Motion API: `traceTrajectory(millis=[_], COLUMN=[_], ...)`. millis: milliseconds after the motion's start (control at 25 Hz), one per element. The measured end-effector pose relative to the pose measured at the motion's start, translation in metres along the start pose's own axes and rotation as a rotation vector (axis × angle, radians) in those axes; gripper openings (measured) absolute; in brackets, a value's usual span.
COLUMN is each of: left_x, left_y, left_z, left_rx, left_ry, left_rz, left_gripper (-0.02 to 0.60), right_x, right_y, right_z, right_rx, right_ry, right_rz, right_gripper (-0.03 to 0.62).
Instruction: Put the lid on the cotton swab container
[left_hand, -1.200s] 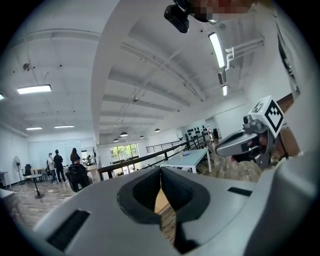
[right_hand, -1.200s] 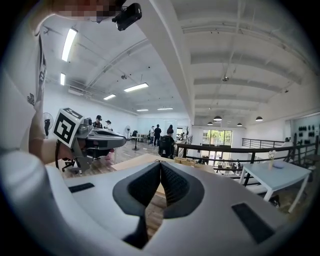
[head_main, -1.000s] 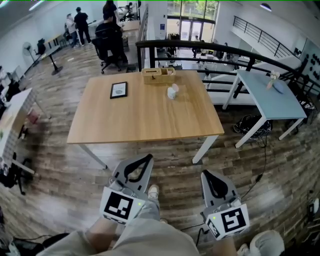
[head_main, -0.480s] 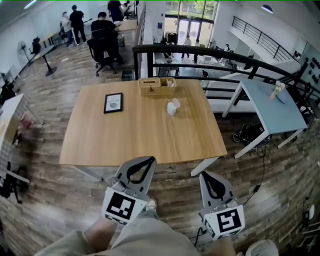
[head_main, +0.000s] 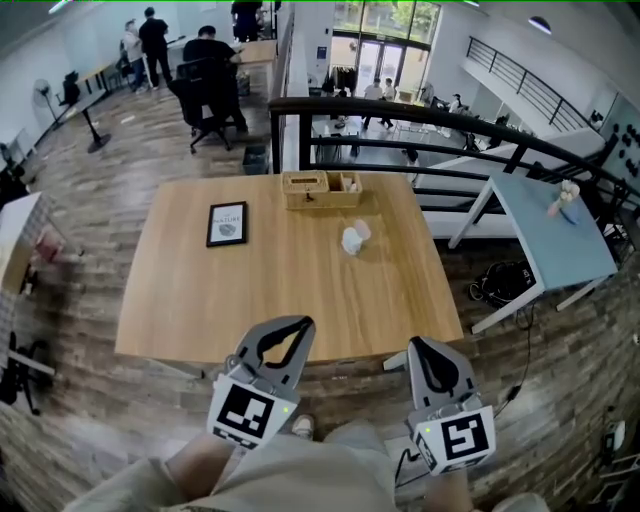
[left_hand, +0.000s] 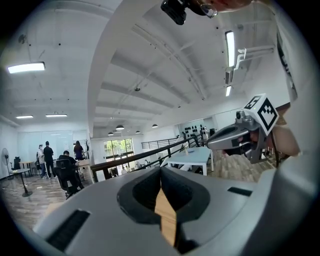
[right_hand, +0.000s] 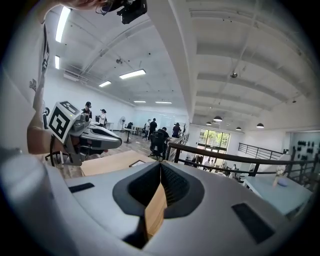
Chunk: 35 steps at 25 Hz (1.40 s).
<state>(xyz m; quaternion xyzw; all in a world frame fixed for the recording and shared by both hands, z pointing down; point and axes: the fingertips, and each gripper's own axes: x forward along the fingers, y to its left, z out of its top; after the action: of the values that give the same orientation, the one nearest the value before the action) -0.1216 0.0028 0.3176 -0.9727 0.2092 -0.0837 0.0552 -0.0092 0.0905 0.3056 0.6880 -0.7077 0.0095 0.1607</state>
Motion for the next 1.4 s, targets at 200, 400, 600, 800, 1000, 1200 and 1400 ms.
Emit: traceTrajectory(millis=[200,400,600,800,1000,1200,1400], left_x=[0.023,0.05,0.092,0.148,0.2,0.242,0.27], left_y=[0.009,0.016,0.022,0.032,0.046,0.06,0.072], left_z=[0.003,0.002,-0.001,0.004,0.009,0.017,0.019], left_rx=[0.026,0.019,0.02,0.025,0.013,0.027,0.032], left_ry=[0.0,0.01,0.034,0.06,0.086,0.098,0.118], left_rz=[-0.007,0.006,0.032,0.085,0.159,0.246,0.341], left_gripper=[0.023,0.023,0.023,0.023,0.023,0.023,0.023], right_x=[0.019,0.039,0.066,0.101,0.143,0.179,0.21], right_y=[-0.017,-0.041,-0.074,-0.125,-0.17,-0.208,-0.239], right_z=[-0.005,-0.014,-0.018,-0.029,-0.03,-0.029,-0.036], right_rx=[-0.028,-0.013,0.0,0.013,0.004,-0.003,0.001], right_ry=[0.017,0.027,0.003,0.01,-0.001,-0.014,-0.013], right_rz=[-0.014,0.003,0.045,0.101,0.191,0.276,0.338], right_gripper=[0.028,0.028,0.028,0.028,0.028,0.028,0.028])
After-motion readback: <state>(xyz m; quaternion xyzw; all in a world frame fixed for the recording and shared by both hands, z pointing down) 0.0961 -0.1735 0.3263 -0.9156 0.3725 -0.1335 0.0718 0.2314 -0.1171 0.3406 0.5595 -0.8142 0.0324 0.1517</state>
